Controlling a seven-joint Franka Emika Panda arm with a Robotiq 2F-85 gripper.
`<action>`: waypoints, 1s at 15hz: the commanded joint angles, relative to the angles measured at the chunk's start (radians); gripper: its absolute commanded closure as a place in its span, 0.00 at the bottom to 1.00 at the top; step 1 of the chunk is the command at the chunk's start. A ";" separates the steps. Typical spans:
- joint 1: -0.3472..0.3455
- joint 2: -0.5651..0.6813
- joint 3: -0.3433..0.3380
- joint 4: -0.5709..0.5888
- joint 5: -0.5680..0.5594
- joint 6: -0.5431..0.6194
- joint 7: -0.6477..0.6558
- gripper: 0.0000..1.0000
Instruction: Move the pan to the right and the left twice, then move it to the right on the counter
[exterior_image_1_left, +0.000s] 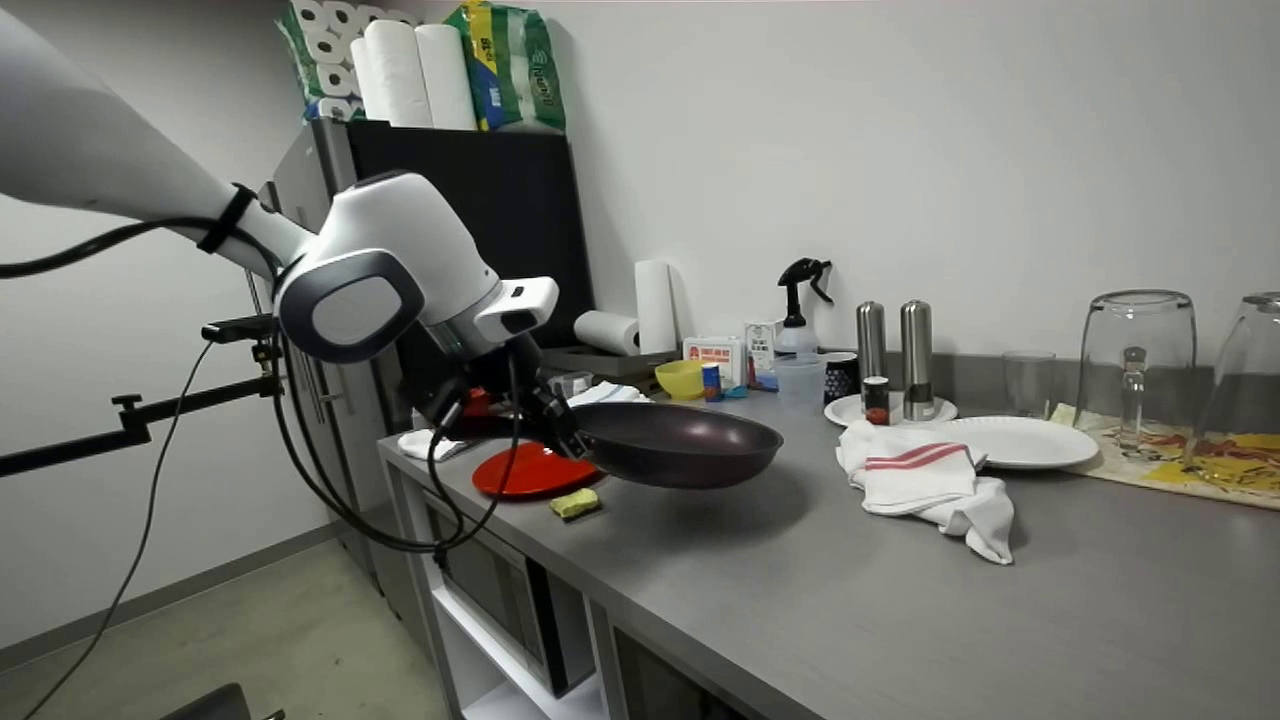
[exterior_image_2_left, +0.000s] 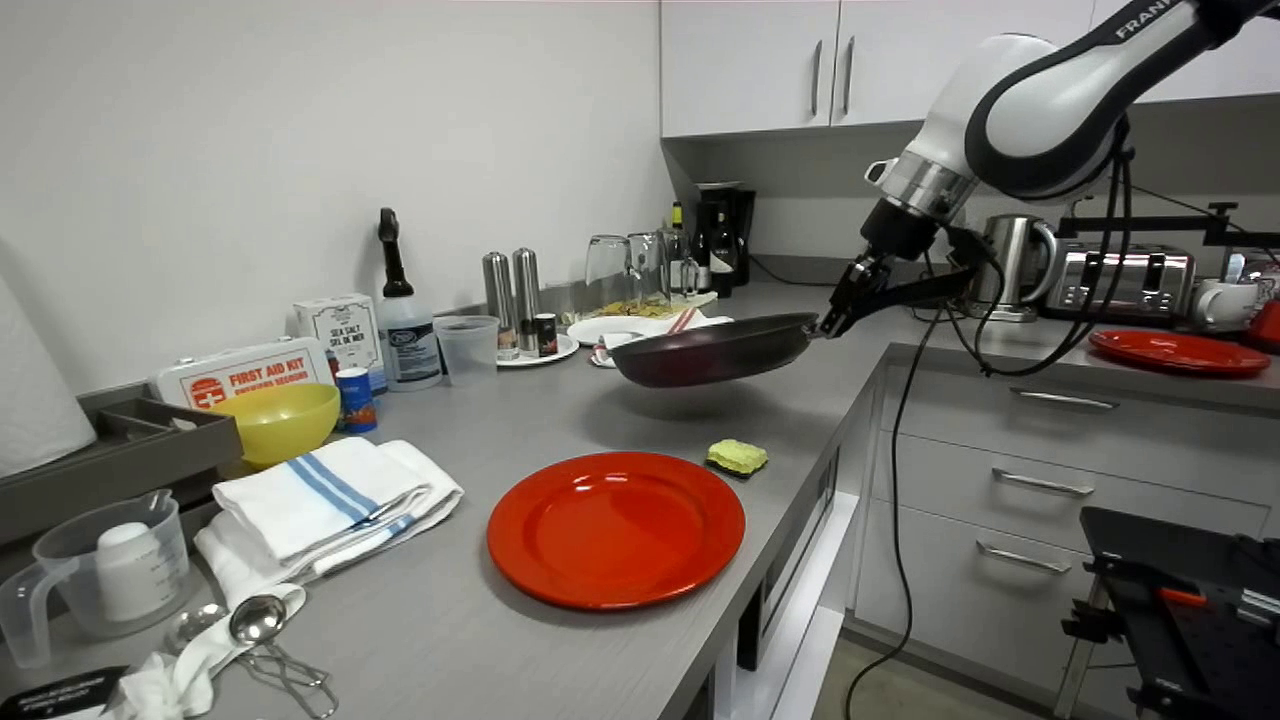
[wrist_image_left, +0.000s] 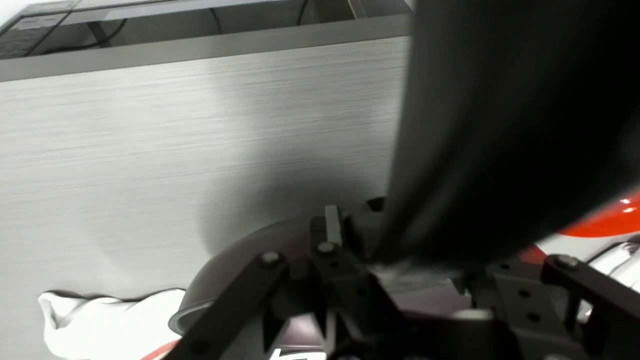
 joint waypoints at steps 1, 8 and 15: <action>0.049 -0.106 -0.077 0.009 0.123 -0.016 -0.161 0.77; 0.090 -0.126 -0.149 0.007 0.224 -0.024 -0.304 0.77; 0.151 -0.109 -0.182 -0.030 0.273 0.071 -0.436 0.77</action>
